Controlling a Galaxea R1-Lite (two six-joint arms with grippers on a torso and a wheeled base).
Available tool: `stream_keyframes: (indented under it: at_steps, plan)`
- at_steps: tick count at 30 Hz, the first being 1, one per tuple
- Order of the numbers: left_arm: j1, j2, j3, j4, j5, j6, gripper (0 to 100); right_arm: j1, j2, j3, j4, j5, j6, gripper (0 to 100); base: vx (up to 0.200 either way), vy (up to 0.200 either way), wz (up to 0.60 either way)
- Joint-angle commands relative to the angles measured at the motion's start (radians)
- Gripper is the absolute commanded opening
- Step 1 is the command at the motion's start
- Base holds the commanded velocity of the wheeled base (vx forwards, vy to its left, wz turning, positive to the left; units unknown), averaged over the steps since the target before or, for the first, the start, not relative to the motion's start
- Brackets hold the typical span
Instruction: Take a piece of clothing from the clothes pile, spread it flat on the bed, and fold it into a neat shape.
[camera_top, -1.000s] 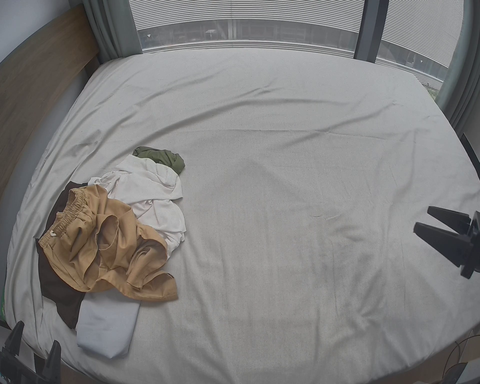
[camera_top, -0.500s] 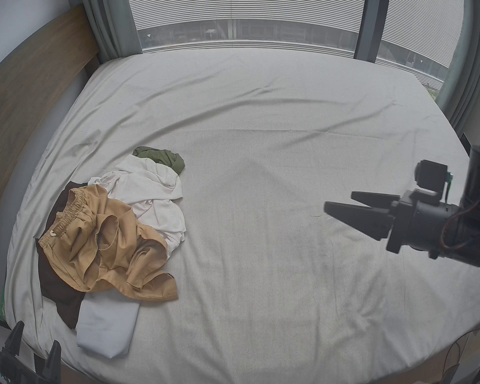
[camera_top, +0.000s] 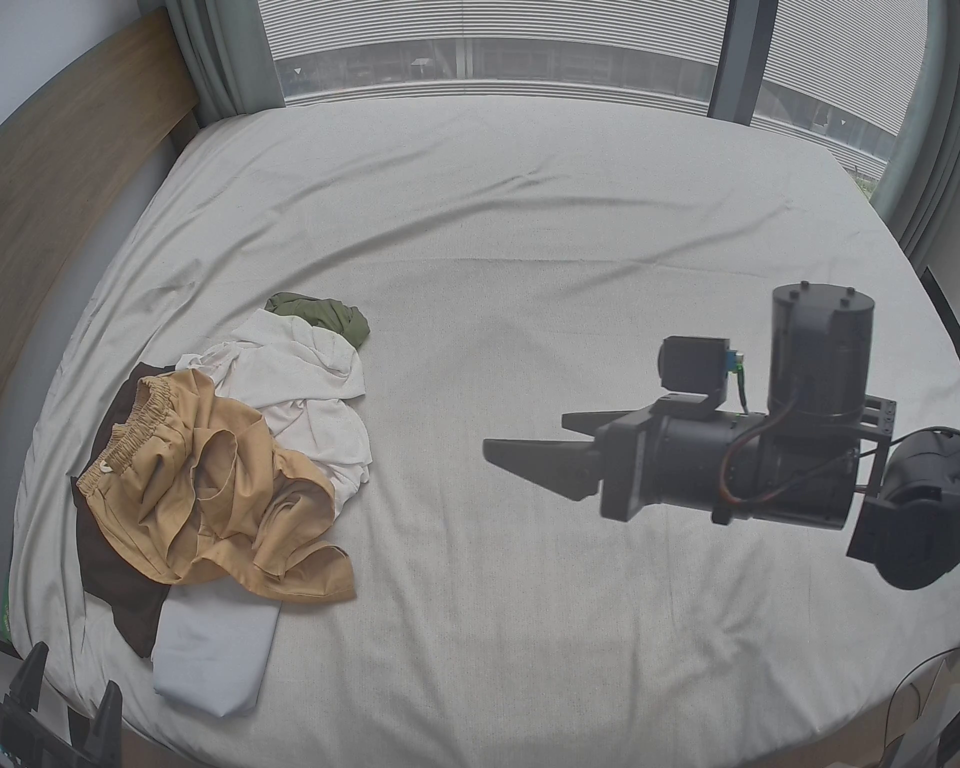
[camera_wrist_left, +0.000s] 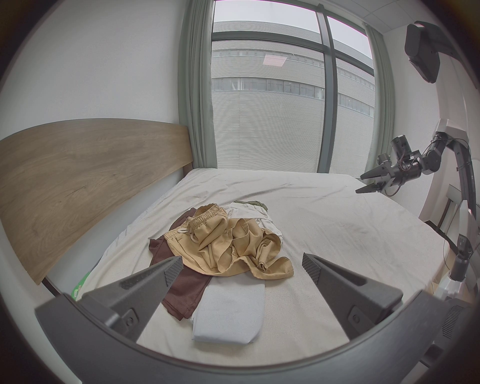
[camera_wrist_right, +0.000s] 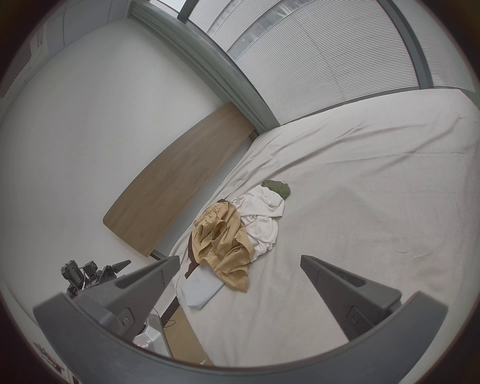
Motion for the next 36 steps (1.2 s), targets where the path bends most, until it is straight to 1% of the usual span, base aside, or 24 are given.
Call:
stream_keyframes:
  at_steps: [1,9,13,14,15,16,21,26,29,32,36]
  plan:
    - [0.001,-0.016,0.018,0.001,-0.001,-0.001,100,0.037,0.123,-0.059,-0.003,-0.002,0.002,100,0.000,0.000,0.00]
    - [-0.001,-0.016,0.018,-0.001,-0.001,-0.001,100,0.056,0.243,-0.149,0.004,-0.002,-0.001,100,0.000,0.000,0.00]
    - [-0.001,-0.016,0.018,0.001,-0.001,-0.001,100,0.077,0.320,-0.200,0.005,-0.002,0.000,100,0.000,0.000,0.00]
    - [-0.001,-0.016,0.018,0.001,-0.001,-0.001,100,0.085,0.369,-0.217,0.002,-0.004,0.002,100,0.000,0.000,0.00]
    - [-0.001,-0.016,0.018,0.001,-0.001,-0.001,100,0.088,0.378,-0.220,-0.001,-0.004,0.002,100,0.000,0.000,0.00]
    - [-0.001,-0.016,0.018,0.001,-0.001,-0.001,100,0.100,0.418,-0.237,-0.004,-0.017,0.002,100,0.000,0.000,0.00]
    - [-0.001,-0.016,0.018,0.001,-0.001,-0.001,100,0.111,0.481,-0.292,-0.004,-0.027,0.000,100,0.000,0.000,0.00]
    - [-0.001,-0.016,0.018,0.001,-0.001,-0.001,100,0.115,0.550,-0.376,0.030,-0.028,0.000,100,0.000,0.000,0.00]
    - [-0.001,-0.016,0.018,0.001,-0.001,-0.001,100,0.114,0.606,-0.427,0.042,-0.047,0.002,100,0.000,0.000,0.00]
    - [-0.001,-0.016,0.018,0.001,-0.002,-0.001,100,0.114,0.643,-0.456,0.042,-0.050,0.006,100,0.000,0.000,0.00]
    - [-0.001,-0.016,0.018,0.001,-0.001,-0.001,100,0.134,0.676,-0.479,0.047,-0.050,0.014,100,0.000,0.000,0.00]
